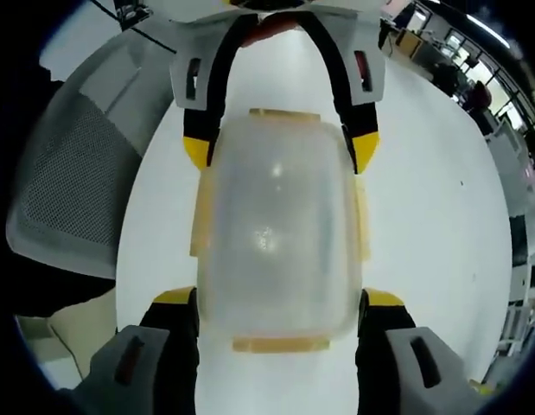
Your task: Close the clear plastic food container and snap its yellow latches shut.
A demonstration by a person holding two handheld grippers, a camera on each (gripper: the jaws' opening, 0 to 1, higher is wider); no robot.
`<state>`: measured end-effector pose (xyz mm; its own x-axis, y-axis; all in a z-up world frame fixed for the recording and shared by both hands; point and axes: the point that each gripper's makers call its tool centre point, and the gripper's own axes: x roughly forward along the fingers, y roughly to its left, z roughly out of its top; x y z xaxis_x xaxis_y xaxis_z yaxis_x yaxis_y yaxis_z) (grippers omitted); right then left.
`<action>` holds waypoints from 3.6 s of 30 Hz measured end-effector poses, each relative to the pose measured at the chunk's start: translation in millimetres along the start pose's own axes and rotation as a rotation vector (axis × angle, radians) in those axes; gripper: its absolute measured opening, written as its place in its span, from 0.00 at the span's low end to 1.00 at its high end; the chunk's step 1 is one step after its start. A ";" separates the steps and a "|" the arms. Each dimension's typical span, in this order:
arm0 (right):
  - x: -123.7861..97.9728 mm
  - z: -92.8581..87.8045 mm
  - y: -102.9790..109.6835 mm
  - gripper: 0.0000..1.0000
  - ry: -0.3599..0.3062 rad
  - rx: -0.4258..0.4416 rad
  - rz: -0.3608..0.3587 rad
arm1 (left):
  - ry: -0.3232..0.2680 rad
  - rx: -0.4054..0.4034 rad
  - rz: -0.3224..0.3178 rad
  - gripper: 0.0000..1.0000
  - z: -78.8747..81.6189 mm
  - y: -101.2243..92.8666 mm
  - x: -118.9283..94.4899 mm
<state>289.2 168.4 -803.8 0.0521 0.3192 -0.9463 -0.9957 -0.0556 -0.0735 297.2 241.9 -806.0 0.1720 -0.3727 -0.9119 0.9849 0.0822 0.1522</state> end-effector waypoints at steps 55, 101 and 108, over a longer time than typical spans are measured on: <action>29.5 84.0 3.9 0.73 0.031 -0.005 -0.017 | -0.014 -0.040 -0.015 0.77 -82.9 -2.1 -33.4; 46.3 115.5 -66.2 0.73 0.024 0.055 -0.058 | 0.024 0.033 0.001 0.78 -117.6 72.6 -33.5; 47.0 116.9 -78.1 0.73 0.019 0.058 -0.061 | 0.039 0.040 -0.001 0.78 -119.5 84.3 -31.4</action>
<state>360.5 298.4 -805.7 0.1137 0.3025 -0.9464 -0.9934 0.0183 -0.1135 372.7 371.0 -810.1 0.1712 -0.3362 -0.9261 0.9851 0.0446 0.1659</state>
